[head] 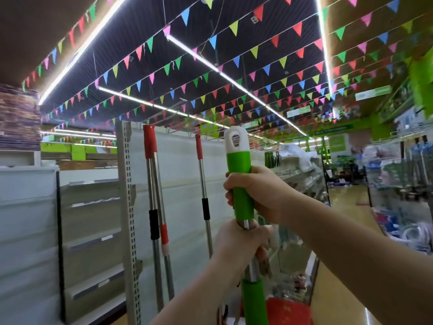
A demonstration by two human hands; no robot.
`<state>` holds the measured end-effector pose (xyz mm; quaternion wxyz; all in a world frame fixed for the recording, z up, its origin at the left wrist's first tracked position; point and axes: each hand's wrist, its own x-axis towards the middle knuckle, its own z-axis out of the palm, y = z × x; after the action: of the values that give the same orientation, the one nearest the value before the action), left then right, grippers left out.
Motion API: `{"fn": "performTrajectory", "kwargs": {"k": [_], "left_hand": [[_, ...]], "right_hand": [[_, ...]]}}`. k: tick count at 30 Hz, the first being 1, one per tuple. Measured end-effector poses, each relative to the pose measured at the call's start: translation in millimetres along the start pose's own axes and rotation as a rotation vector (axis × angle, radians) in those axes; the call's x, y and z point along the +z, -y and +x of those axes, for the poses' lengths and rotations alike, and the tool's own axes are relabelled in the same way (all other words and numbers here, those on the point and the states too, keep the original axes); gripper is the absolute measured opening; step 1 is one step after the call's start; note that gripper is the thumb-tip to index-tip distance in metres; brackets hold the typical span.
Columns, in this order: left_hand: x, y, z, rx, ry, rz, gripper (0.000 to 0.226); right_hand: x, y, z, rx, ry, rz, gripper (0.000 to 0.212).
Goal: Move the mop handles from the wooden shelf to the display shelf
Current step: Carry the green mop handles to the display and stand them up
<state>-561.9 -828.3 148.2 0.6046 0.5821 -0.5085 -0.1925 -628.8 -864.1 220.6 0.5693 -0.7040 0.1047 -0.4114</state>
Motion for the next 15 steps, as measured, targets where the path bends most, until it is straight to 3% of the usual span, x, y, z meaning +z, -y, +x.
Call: {"fn": "performTrajectory", "kwargs": {"k": [6, 15], "left_hand": [[11.6, 22.2, 101.7, 0.07, 0.05, -0.006, 0.025], [50.2, 57.3, 238.2, 0.103, -0.046, 0.003, 0.02]], "right_hand": [[-39.7, -28.0, 90.1, -0.048, -0.028, -0.067, 0.013], [-111.4, -75.2, 213.5, -0.102, 0.002, -0.057, 0.012]]}}
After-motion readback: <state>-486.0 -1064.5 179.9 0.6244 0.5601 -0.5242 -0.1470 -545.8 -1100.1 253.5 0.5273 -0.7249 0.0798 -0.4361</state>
